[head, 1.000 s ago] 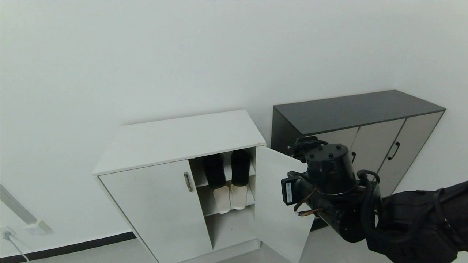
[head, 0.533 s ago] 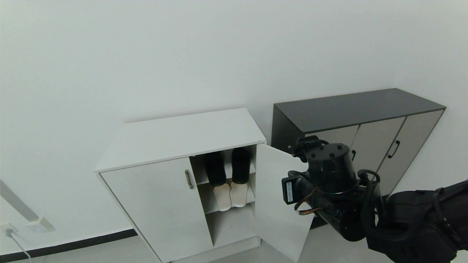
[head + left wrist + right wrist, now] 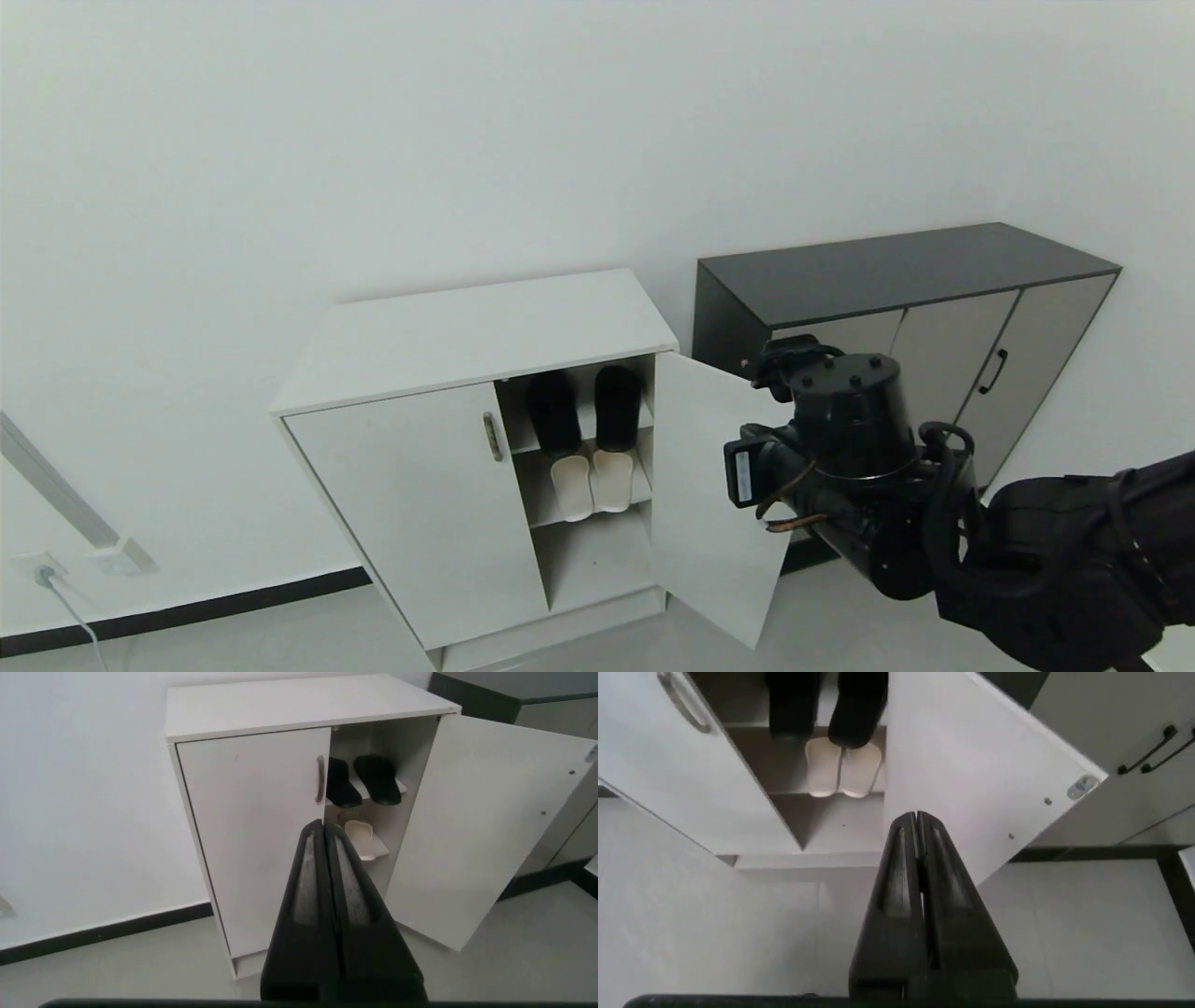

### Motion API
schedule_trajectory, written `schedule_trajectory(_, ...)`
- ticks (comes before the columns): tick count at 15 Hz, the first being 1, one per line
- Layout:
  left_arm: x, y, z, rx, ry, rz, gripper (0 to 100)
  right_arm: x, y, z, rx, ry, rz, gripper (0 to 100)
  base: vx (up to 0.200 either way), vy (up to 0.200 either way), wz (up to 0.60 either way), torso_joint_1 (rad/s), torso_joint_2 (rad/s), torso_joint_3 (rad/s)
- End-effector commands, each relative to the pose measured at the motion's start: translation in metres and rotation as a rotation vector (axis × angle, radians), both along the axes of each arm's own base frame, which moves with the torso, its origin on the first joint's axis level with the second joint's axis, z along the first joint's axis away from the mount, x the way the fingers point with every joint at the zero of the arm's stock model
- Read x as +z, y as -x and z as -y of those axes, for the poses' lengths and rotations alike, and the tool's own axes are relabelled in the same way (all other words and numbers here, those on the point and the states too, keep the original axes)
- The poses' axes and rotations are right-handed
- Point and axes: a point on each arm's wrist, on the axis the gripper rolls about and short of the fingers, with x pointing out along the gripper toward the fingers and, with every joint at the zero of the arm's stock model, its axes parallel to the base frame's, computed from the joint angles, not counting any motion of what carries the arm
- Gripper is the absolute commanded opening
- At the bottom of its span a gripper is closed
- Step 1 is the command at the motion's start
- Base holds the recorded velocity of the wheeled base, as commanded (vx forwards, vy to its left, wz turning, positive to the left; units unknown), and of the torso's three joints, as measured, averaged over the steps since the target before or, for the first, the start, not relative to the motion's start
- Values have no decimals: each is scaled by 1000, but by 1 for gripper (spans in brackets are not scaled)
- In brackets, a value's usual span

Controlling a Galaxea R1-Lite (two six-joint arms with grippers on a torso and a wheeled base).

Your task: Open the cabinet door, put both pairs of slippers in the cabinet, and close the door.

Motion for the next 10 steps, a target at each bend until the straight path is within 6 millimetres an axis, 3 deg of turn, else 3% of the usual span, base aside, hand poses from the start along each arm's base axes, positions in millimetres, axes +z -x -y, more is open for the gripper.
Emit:
schedule_trajectory(1,0,0,0,1,1,0,0,9,-26,16,-59,-28,19,0,0,0,0,0,0,0)
schedule_trajectory(7,0,0,0,1,1,0,0,-4,-109,59,-157,-68,6,0,0,0,0,0,0,0)
schedule_trajectory(10,0,0,0,1,1,0,0,-18,-138,70,-207,-66,1,0,0,0,0,0,0,0)
